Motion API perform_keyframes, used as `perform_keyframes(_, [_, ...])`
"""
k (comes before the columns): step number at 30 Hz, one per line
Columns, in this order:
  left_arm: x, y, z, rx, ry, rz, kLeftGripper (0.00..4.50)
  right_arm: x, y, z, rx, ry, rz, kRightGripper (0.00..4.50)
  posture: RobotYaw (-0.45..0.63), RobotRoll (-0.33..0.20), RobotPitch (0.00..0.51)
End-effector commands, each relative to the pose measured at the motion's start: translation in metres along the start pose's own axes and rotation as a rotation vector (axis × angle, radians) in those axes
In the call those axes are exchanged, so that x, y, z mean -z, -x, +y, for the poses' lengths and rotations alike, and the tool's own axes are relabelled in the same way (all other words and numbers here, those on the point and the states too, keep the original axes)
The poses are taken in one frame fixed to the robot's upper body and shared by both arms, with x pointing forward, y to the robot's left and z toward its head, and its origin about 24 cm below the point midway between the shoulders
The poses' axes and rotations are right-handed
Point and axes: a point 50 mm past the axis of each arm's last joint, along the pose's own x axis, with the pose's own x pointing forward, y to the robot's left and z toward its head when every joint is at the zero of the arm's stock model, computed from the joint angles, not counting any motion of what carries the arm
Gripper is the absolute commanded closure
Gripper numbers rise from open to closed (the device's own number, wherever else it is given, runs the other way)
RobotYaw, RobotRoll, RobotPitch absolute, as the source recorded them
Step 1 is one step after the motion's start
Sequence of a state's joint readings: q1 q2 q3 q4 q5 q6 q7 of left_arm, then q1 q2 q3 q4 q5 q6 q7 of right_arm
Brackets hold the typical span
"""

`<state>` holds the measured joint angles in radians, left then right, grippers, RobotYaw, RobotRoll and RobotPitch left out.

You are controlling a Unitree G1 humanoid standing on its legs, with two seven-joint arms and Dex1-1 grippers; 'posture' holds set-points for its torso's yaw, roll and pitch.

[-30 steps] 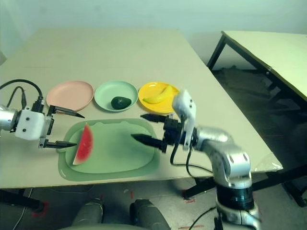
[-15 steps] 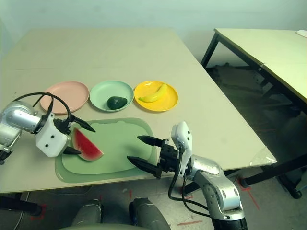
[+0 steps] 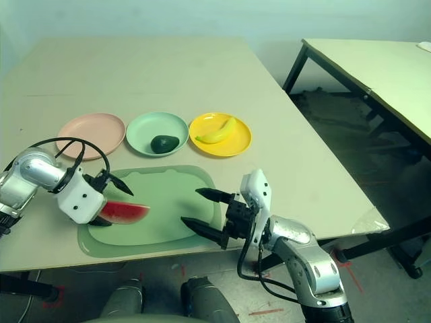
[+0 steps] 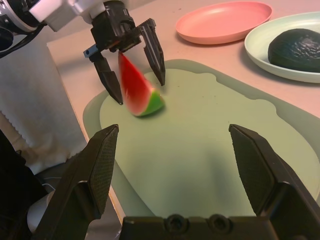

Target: Place the fruits into color-matched plates.

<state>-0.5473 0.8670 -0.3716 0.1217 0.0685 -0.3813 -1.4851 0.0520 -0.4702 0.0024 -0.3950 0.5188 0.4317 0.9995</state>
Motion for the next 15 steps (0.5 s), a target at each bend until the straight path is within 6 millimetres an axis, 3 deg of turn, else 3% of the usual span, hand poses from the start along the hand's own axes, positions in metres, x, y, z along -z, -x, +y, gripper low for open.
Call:
perform_keyframes(1, [-0.002, -0.010, 0.000, 0.009, 0.011, 0.014, 0.00, 0.002, -0.001, 0.000, -0.010, 0.002, 0.009, 0.05, -0.02, 0.000, 0.085])
perform_keyframes(13, [-0.001, -0.020, 0.006, -0.023, 0.028, 0.032, 0.00, 0.003, -0.003, 0.003, -0.015, 0.003, 0.012, 0.05, -0.03, 0.000, 0.082])
perform_keyframes(15, [-0.001, -0.021, 0.005, -0.016, 0.038, 0.027, 0.40, 0.003, -0.003, 0.003, -0.013, 0.002, 0.009, 0.00, -0.03, 0.000, 0.082])
